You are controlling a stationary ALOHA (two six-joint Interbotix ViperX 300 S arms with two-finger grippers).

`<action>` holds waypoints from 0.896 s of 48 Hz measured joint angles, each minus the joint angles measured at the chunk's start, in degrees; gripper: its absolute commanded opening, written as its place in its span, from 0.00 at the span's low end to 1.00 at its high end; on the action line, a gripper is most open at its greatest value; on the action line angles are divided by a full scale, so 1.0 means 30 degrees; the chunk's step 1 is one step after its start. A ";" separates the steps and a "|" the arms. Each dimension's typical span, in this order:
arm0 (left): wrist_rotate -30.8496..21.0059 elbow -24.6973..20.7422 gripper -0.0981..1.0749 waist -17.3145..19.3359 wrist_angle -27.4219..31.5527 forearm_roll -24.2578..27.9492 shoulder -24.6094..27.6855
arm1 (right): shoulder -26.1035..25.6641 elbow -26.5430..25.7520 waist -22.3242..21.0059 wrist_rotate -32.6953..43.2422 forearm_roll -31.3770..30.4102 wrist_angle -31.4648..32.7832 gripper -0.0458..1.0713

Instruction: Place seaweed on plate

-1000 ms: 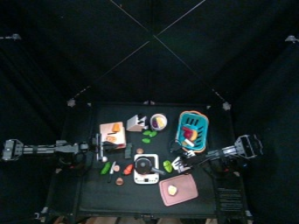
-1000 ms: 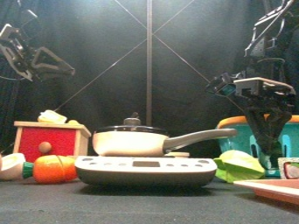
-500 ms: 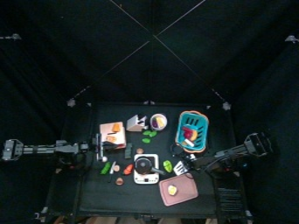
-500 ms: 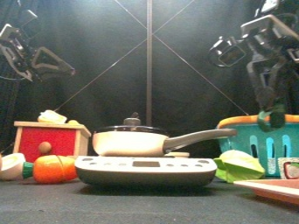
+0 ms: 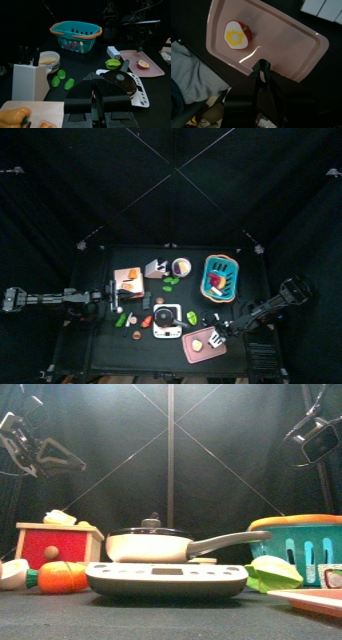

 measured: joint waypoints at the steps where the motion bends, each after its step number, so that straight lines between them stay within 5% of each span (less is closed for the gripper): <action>1: 0.0000 0.0000 0.39 0.0000 0.0000 0.0000 0.0000 | 0.0000 0.0029 0.0000 0.0029 0.0000 -0.0117 0.59; 15: -0.0029 0.0000 0.39 0.0059 0.0000 0.0000 0.0000 | 0.0000 0.0293 -0.0146 0.0029 -0.0234 -0.0557 0.62; 35: 0.0000 0.0117 0.39 0.0088 0.0000 0.0000 0.0029 | 0.0293 0.0410 -0.1377 -0.0029 -0.1465 -0.0352 0.90; 43: 0.0000 0.0117 0.39 0.0059 0.0029 -0.0029 0.0000 | 0.0439 0.0439 -0.1436 -0.0029 -0.1787 -0.0322 0.94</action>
